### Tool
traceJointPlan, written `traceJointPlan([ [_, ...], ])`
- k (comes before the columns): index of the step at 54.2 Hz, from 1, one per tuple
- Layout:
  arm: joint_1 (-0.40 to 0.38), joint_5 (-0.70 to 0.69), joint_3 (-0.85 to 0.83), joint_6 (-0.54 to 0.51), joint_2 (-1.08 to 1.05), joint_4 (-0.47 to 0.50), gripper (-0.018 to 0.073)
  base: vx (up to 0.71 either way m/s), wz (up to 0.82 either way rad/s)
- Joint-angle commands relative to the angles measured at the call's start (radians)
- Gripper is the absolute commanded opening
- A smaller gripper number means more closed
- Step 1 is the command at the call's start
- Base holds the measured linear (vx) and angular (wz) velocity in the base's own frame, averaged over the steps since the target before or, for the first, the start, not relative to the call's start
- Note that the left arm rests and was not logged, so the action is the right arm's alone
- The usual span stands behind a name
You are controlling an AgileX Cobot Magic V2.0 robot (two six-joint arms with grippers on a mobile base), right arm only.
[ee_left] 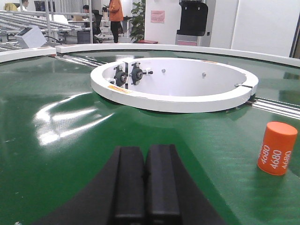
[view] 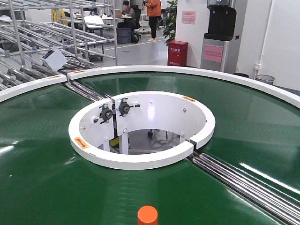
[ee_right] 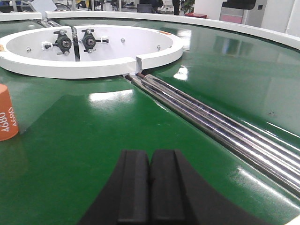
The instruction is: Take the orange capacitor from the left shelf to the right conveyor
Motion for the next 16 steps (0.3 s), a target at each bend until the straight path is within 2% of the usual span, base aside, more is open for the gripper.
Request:
traceJointPlan([
  [1, -0.006, -0.081, 0.011, 0.0, -0.015, 0.0, -0.001, 0.0, 0.0],
  [16, -0.006, -0.081, 0.011, 0.0, -0.015, 0.0, -0.001, 0.0, 0.0],
])
